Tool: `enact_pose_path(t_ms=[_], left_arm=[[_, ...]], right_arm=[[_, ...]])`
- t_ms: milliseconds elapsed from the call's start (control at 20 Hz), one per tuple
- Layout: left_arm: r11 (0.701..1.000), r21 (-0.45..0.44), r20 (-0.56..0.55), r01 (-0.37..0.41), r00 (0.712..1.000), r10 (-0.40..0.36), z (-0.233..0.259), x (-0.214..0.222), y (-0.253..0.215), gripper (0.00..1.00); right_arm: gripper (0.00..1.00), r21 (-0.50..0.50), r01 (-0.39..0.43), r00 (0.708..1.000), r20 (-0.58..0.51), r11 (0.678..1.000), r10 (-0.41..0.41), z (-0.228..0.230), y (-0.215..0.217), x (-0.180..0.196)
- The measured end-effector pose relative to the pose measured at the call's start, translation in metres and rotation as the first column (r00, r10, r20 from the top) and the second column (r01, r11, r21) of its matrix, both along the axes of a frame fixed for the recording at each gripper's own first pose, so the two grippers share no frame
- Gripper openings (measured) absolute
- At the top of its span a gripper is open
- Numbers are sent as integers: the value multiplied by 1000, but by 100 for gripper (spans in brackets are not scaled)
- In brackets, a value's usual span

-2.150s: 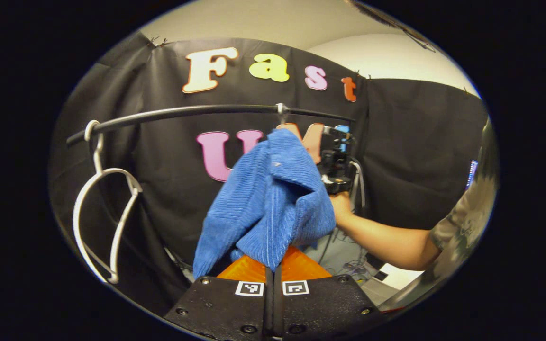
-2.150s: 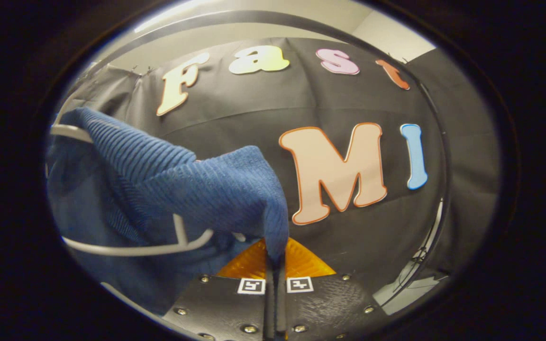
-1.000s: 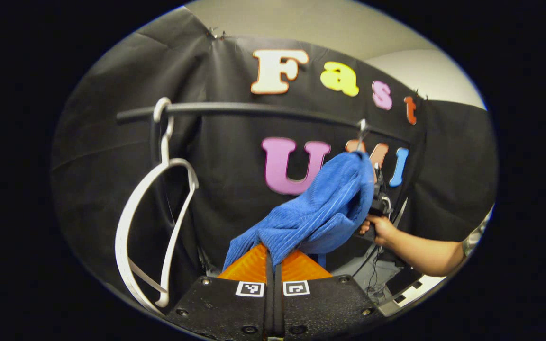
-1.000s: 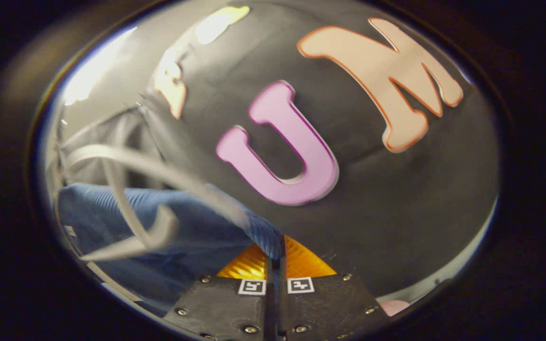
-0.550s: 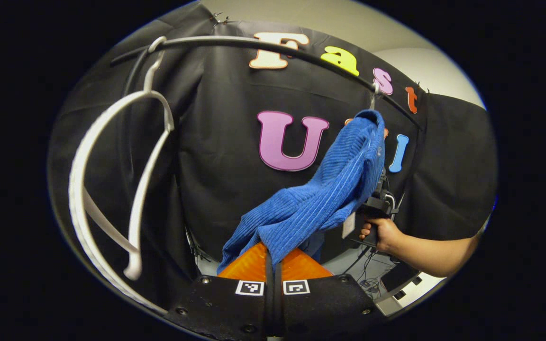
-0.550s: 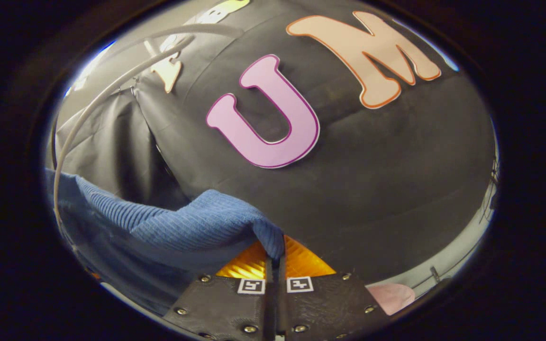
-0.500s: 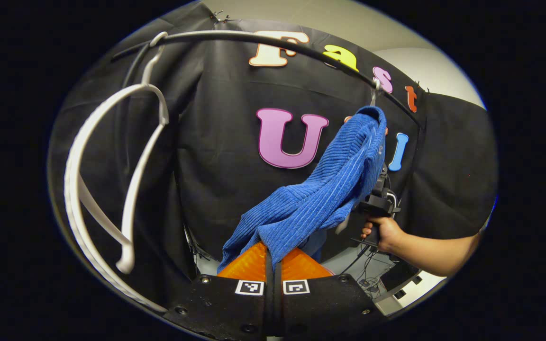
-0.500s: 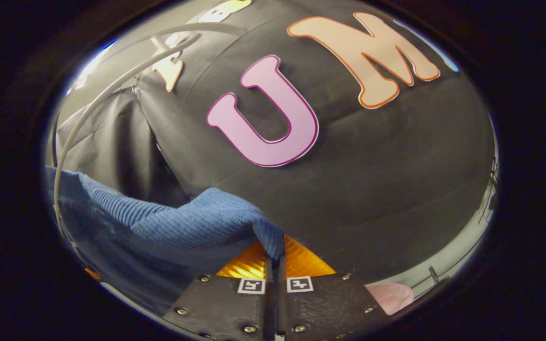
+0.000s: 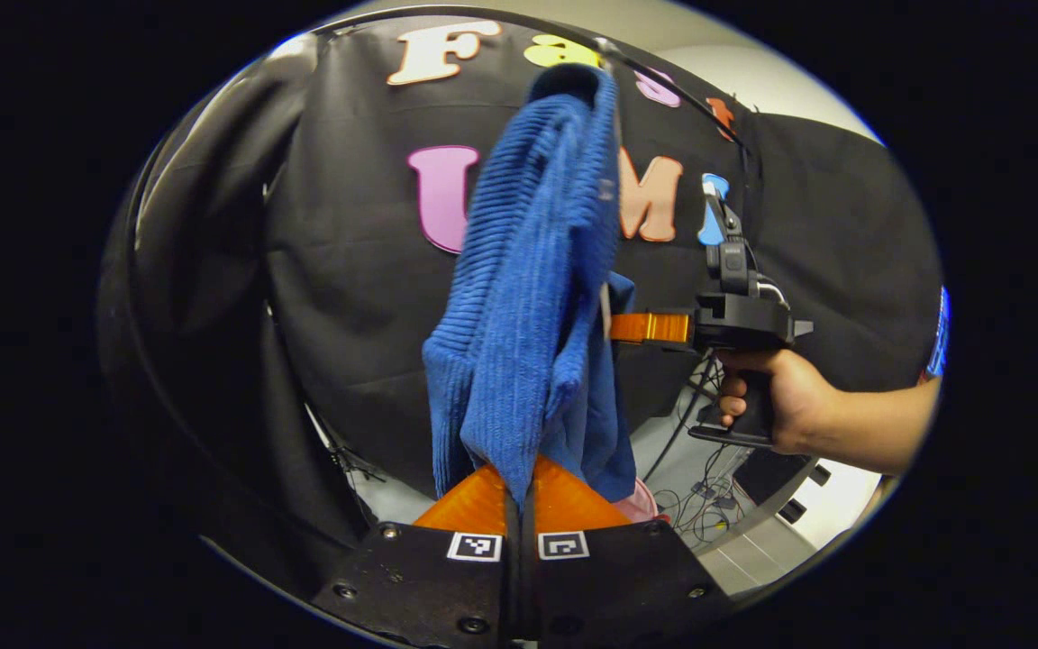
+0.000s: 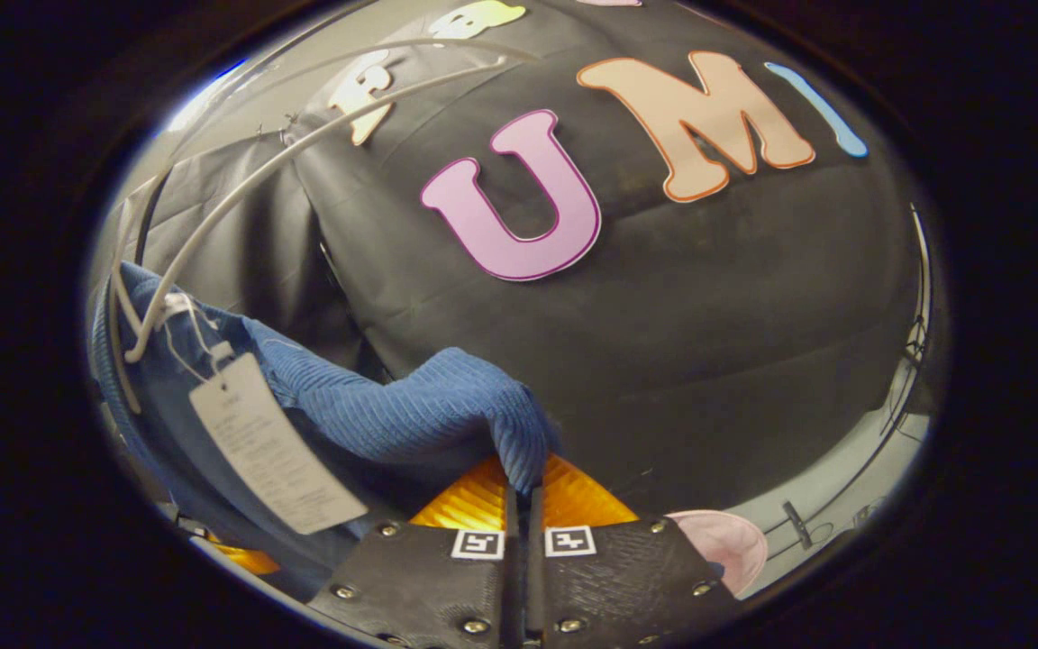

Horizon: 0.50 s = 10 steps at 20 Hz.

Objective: Grasp the clothes on the hanger with both hands and then place them into the laundry hamper below.

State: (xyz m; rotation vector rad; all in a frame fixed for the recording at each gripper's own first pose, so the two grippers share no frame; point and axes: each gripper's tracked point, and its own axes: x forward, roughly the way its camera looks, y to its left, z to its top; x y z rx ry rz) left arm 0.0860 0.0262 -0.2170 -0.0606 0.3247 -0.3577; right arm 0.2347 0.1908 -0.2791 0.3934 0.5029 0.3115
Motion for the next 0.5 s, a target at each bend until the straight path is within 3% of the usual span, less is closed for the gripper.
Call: enact_pose_path(t_ms=[200, 500], left_arm=[[1000, 14, -56, 6, 998, -5, -30, -23, -16, 1], [998, 16, -115, 54, 992, -52, -51, -51, -52, 1]], right_arm=[[2, -10, 6, 1000, -1, 1000, -6, 0, -4, -40], [2, 15, 52, 998, 30, 999, -52, 37, -29, -81]])
